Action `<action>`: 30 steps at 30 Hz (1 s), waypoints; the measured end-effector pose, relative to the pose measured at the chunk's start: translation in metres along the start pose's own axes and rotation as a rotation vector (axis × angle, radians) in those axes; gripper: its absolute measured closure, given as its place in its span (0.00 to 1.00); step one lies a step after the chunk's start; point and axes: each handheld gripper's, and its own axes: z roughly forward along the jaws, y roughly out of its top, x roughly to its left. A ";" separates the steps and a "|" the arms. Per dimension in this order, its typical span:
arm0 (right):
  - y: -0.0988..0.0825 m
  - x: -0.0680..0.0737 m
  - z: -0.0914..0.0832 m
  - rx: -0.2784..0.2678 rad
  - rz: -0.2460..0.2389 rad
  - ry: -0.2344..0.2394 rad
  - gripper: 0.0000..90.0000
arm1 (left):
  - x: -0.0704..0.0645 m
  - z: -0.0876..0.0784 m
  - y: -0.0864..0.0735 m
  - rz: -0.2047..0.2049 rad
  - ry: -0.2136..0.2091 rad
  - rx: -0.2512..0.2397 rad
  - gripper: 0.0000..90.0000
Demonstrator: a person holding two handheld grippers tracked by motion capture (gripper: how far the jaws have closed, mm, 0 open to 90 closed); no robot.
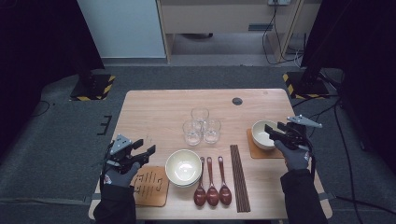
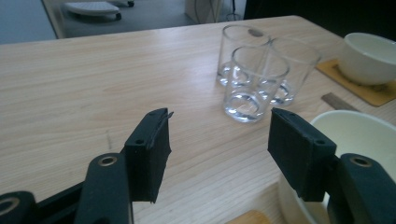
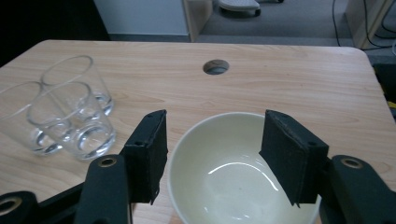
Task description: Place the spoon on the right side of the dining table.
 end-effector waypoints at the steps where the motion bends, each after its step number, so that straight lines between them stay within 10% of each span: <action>1: 0.001 0.002 -0.001 -0.003 0.001 0.013 0.45 | -0.003 0.000 0.001 0.004 -0.006 -0.005 0.42; 30: -0.013 0.047 -0.005 0.016 -0.061 0.152 0.44 | -0.072 0.012 0.013 0.131 -0.142 -0.003 0.36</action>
